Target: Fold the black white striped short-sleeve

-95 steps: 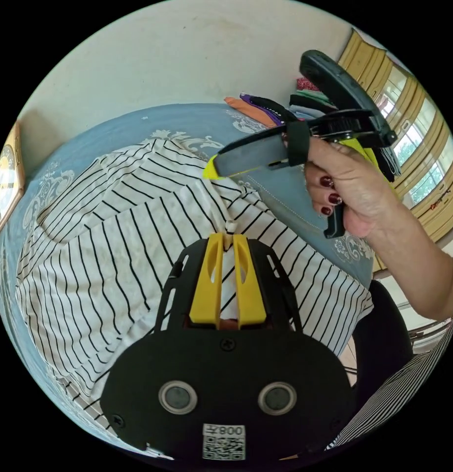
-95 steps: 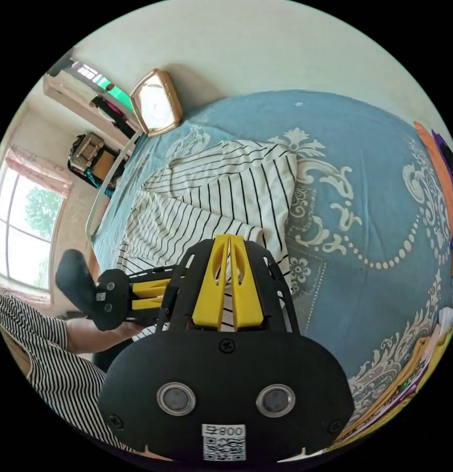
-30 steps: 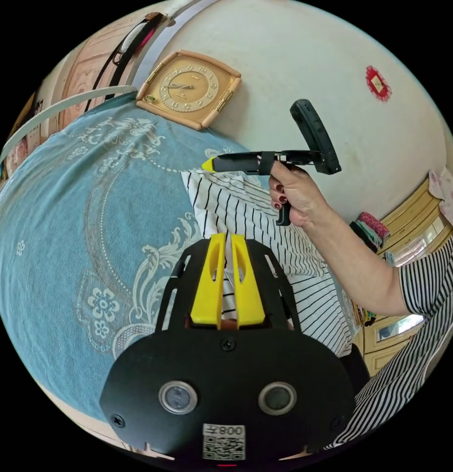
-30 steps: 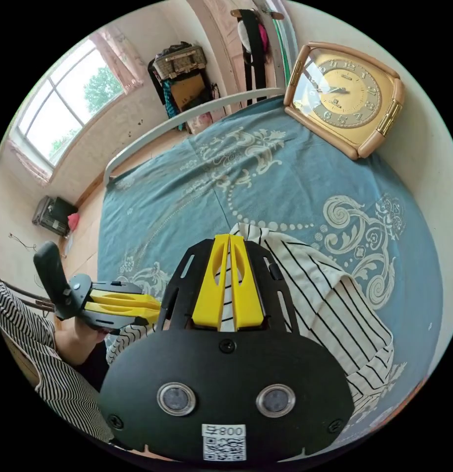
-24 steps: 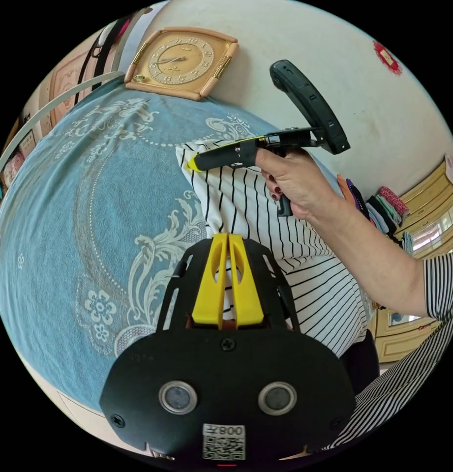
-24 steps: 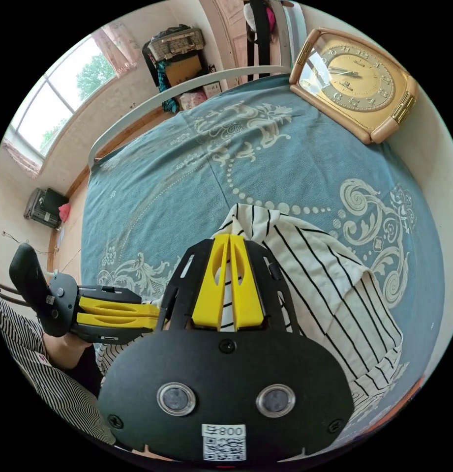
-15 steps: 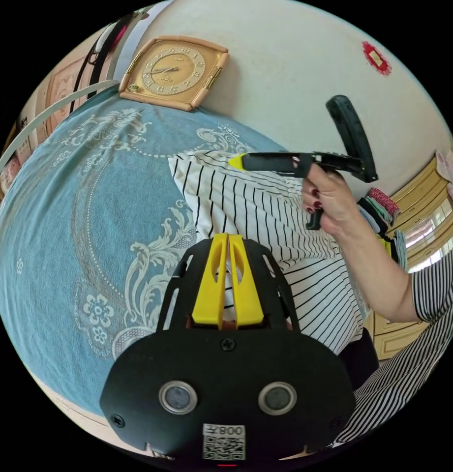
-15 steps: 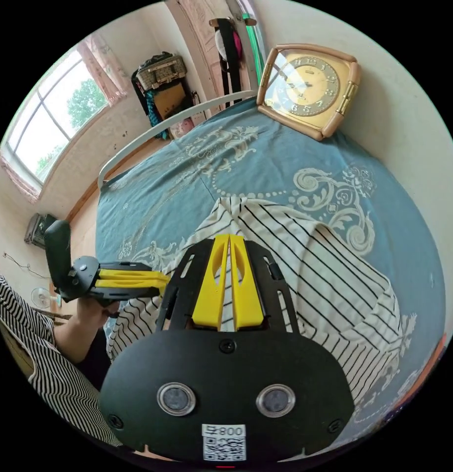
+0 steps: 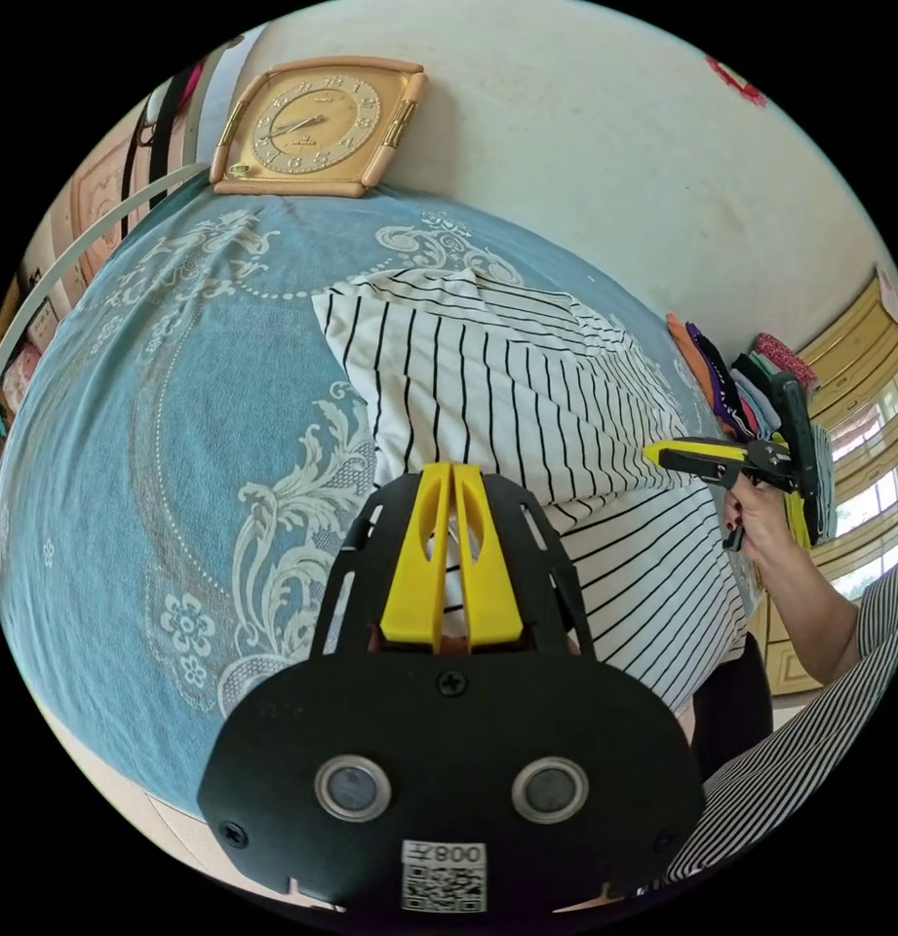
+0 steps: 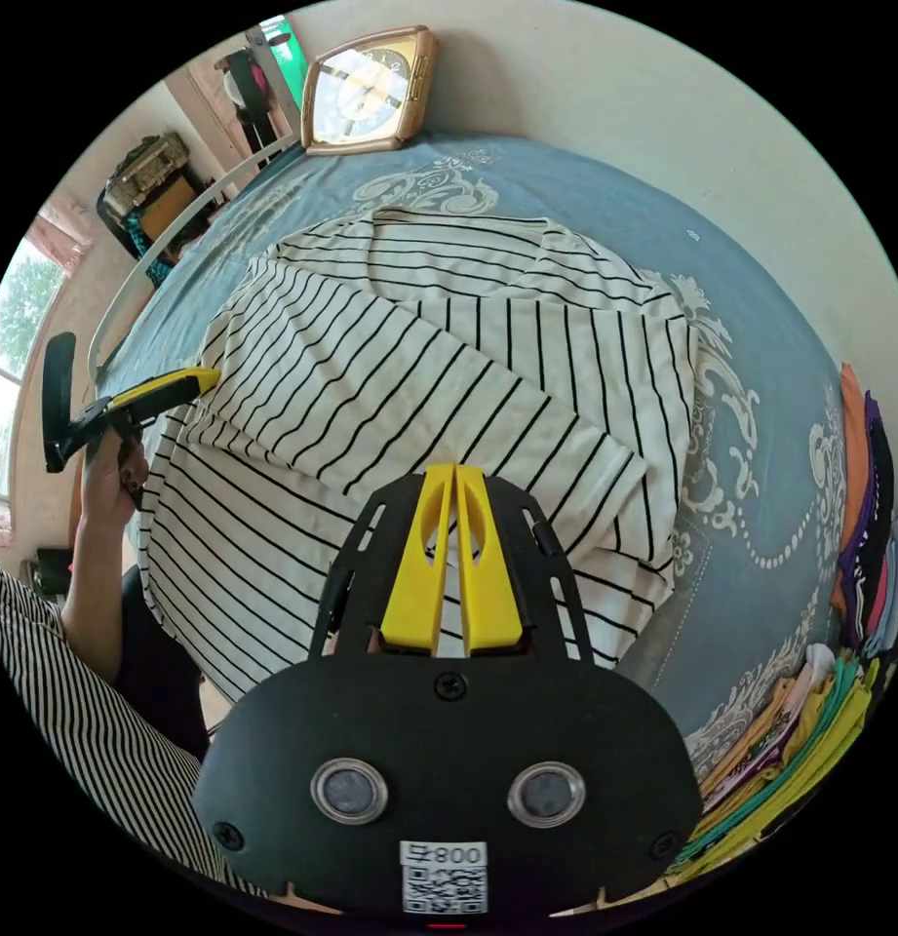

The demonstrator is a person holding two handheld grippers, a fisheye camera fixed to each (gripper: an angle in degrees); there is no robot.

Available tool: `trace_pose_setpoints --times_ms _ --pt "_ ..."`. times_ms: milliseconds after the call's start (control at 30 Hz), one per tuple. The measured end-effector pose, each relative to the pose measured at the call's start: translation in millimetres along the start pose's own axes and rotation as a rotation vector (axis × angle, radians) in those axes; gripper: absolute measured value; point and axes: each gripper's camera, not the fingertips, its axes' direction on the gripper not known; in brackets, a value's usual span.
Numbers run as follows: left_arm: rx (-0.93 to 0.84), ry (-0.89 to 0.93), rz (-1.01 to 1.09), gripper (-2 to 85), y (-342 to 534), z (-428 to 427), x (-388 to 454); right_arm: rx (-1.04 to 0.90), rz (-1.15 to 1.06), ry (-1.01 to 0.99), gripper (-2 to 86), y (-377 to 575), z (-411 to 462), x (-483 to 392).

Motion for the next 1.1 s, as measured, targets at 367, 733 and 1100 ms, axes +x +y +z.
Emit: trace_pose_setpoints --times_ms 367,733,1100 --pt "0.006 -0.057 0.011 0.2 -1 -29 24 0.048 0.000 0.039 0.1 62 -30 87" --pt "-0.052 0.040 -0.053 0.2 29 -96 33 -0.068 0.018 0.020 0.1 184 -33 148" --pt "-0.032 0.233 -0.345 0.4 129 -190 19 0.019 0.187 -0.115 0.1 362 -106 213"
